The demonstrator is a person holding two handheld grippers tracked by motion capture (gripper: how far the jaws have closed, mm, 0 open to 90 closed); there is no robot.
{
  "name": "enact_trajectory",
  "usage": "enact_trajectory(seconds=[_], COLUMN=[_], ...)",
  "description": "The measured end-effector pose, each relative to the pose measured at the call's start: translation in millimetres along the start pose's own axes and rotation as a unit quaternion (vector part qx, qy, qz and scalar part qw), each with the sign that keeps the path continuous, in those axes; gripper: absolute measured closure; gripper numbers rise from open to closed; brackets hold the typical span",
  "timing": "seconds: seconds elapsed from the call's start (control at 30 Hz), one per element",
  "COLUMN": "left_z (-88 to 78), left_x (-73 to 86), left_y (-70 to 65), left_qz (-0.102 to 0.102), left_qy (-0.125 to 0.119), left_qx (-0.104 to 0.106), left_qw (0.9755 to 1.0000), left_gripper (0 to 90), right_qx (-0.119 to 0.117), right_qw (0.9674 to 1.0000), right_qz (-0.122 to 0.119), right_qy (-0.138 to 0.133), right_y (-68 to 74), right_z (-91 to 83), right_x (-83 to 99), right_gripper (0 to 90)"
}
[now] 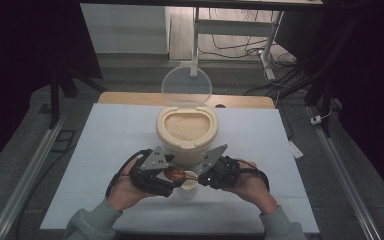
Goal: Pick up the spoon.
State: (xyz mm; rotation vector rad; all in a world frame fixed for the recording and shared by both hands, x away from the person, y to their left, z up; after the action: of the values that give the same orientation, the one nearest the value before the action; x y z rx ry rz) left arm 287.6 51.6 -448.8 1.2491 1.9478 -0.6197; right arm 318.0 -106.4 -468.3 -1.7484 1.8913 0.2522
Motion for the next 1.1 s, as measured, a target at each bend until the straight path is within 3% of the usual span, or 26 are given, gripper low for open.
enact_trajectory(seconds=[0.17,0.33,0.63,0.77,0.83,0.97,1.1], left_z=[13.4,24.1,30.5,34.4,35.7,36.8,38.3], left_x=[0.3,2.3,1.7,4.9,6.2,8.5,11.0], left_y=[-4.0,-4.9,-7.3,-6.0,-5.7,-5.5,-7.6], left_qz=[0.018,0.03,0.043,0.046,0.049,0.059,0.067], left_qy=[0.051,0.092,0.124,0.144,0.15,0.16,0.168], left_qx=[0.026,0.03,0.038,0.04,0.036,0.036,0.053], left_qw=[0.9982,0.9948,0.9906,0.9876,0.9868,0.9847,0.982], left_gripper=[31.3,38.2,44.3,49.2,51.2,60.9,67.5], right_qx=[0.0,0.001,0.004,0.012,0.005,0.011,0.018], right_qw=[1.0,0.9998,0.9992,0.9986,0.9982,0.997,0.995], right_qz=[-0.009,-0.019,-0.039,-0.052,-0.059,-0.077,-0.098], right_qy=[-0.001,0.001,-0.002,0.001,0.003,0.003,0.006], right_y=[2.9,7.0,12.9,15.3,16.0,18.1,21.1], right_z=[1.4,3.1,5.7,5.1,5.0,4.9,2.8], right_x=[-4.4,-9.4,-16.2,-18.9,-19.1,-20.7,-21.6], right_gripper=[79.6,79.6,79.5,79.6,79.6,79.6,79.5])
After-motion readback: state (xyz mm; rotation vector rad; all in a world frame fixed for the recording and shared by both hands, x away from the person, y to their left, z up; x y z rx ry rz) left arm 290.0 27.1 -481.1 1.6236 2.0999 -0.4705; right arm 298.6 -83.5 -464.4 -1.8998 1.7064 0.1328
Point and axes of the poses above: each handheld gripper's, and its own axes: z roughly forward along the jaws, x roughly out of its underside, y roughly to its left, the point moved 6 cm from there along z, roughly forward along the jaws, and after that the axes turned 7 degrees about x, right-handed, at the moved point
